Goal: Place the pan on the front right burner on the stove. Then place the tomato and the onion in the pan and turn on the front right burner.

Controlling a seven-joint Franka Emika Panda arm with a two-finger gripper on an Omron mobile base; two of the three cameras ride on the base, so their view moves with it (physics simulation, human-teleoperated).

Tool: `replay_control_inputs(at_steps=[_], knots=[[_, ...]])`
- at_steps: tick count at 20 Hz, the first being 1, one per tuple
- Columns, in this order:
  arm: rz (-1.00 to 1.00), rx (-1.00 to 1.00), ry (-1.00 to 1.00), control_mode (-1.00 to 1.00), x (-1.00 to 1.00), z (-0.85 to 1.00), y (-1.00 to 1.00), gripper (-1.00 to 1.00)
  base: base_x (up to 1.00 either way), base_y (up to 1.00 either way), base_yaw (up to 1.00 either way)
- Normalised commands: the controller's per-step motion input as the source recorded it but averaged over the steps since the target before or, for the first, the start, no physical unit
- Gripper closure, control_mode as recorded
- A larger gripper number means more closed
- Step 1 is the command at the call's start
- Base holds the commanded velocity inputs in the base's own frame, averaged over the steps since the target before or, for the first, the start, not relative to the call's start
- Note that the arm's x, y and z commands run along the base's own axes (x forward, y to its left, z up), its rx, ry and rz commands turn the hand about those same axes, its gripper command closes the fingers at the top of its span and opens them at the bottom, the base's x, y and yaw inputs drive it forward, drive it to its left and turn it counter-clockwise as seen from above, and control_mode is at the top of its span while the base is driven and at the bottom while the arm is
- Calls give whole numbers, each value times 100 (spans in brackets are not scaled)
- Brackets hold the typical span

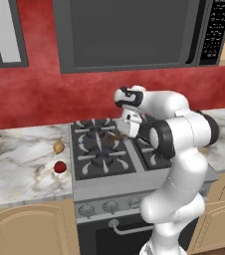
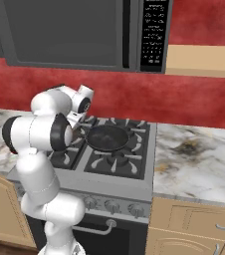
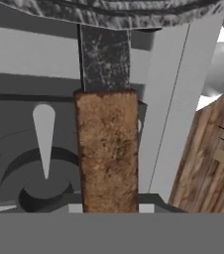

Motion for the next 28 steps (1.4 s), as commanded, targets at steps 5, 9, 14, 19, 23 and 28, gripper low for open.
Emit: replay_control_inputs(at_steps=[5, 9, 14, 19, 23, 28], knots=[[-3, 0, 3, -100, 11, -6, -33, 100, 0, 0, 0], [-3, 0, 0, -100, 0, -25, -19, 100, 0, 0, 0], [-2, 0, 0, -100, 0, -26, -16, 100, 0, 0, 0], [0, 0, -3, -100, 3, -17, -6, 100, 0, 0, 0], [0, 0, -4, -100, 16, -23, 0, 100, 0, 0, 0], [0, 0, -4, -100, 21, -23, 0, 100, 0, 0, 0]])
